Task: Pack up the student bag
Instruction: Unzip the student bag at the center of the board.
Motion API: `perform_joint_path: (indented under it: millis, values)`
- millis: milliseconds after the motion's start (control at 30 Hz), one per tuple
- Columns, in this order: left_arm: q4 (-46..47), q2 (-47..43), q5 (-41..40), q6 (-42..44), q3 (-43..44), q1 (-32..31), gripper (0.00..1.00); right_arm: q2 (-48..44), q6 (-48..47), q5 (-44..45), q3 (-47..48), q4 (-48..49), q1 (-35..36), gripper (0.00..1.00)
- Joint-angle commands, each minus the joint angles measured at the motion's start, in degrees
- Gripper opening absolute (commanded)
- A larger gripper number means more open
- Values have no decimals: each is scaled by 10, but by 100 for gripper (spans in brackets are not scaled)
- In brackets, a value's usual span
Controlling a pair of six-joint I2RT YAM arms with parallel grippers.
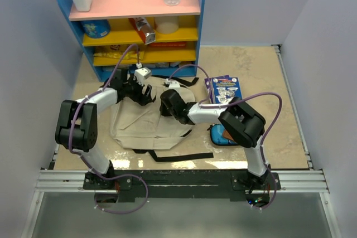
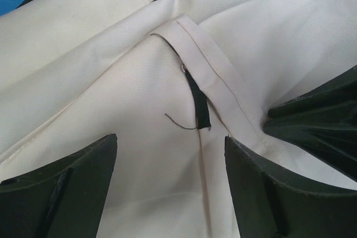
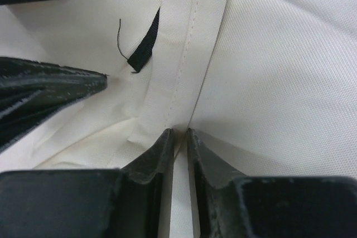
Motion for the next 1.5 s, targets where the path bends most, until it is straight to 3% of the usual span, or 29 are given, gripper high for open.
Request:
perform_joint_path:
  millis: [0, 200, 300, 500, 533, 667, 800, 867, 967, 1000, 1100, 1133, 1267, 1467]
  values:
    - [22, 12, 9, 30, 23, -18, 82, -2, 29, -26, -25, -3, -9, 14]
    - [20, 14, -19, 62, 20, -57, 78, 18, 45, -49, -39, 11, -16, 4]
    - [22, 23, -31, 67, 22, -60, 71, 19, 52, -53, -47, 15, -19, 3]
    - [24, 42, -47, 85, 23, -60, 36, 10, 54, -58, -71, 25, -26, 2]
    - [26, 44, -47, 86, 25, -60, 35, 7, 54, -60, -74, 26, -28, 2]
    - [25, 56, -42, 88, 32, -60, 34, 3, 57, -63, -86, 35, -30, 2]
    - [25, 57, -40, 87, 33, -68, 46, -1, 57, -65, -93, 37, -30, 2]
    - [28, 58, -46, 89, 32, -73, 47, -3, 57, -66, -93, 38, -31, 2]
    - [26, 67, -47, 94, 36, -75, 33, -8, 57, -67, -93, 38, -31, 2]
    - [23, 71, -48, 95, 36, -75, 21, -9, 57, -67, -94, 38, -30, 2]
    - [16, 70, -59, 101, 37, -75, 0, -15, 55, -66, -94, 36, -32, 2]
    - [17, 68, -62, 101, 34, -75, 0, -16, 55, -64, -94, 35, -32, 4]
    - [17, 39, -67, 109, 20, -75, 0, -20, 52, -54, -80, 14, -46, 41]
    - [-5, 4, -56, 119, 0, -75, 0, -27, 54, -62, -61, 18, -91, 45]
